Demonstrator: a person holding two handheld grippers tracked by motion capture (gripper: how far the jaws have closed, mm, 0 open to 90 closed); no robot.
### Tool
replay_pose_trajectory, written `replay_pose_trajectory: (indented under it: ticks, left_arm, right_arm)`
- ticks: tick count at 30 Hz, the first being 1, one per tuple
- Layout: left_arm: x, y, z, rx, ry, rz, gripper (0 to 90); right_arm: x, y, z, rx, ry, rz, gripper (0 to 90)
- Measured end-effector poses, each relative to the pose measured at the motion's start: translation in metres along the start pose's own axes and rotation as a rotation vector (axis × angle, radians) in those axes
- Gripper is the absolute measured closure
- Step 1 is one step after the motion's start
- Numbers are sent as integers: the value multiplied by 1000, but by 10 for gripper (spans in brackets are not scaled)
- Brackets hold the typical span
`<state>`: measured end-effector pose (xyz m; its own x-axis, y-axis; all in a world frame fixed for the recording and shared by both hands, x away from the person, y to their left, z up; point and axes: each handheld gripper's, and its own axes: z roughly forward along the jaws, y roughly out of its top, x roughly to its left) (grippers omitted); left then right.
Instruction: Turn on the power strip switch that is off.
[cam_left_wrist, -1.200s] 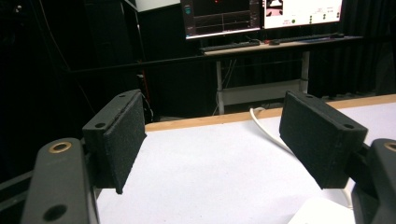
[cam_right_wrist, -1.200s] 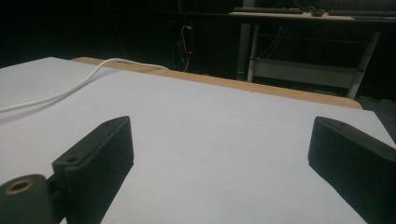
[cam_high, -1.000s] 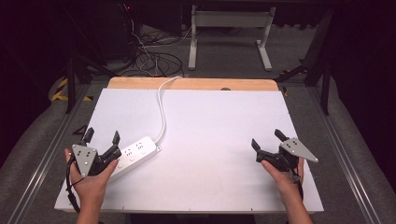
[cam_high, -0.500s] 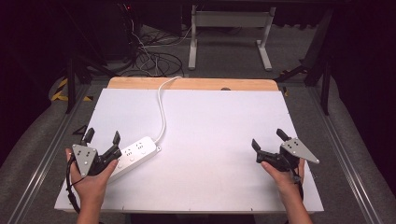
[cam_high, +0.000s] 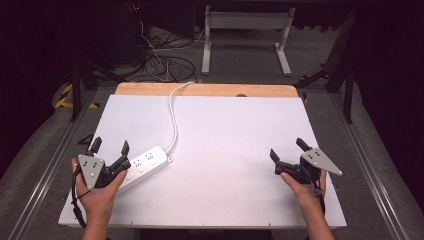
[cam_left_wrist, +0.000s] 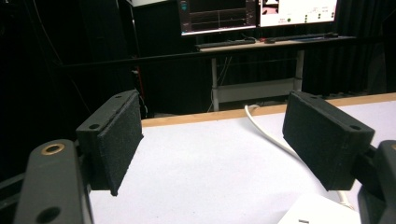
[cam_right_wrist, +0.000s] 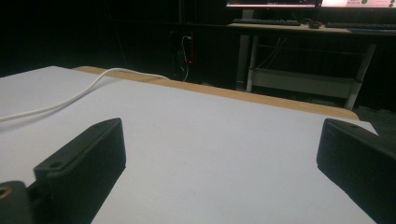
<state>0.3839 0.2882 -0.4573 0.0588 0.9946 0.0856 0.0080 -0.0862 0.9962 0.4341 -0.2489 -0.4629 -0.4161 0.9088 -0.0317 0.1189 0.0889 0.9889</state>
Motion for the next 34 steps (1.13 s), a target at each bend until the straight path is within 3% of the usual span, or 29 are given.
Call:
replay_pose_trajectory:
  ticks: [34]
  left_arm:
    - [1, -2, 1, 11, -19, -14, 199]
  right_arm:
    - [2, 0, -1, 12, 3, -1, 28]
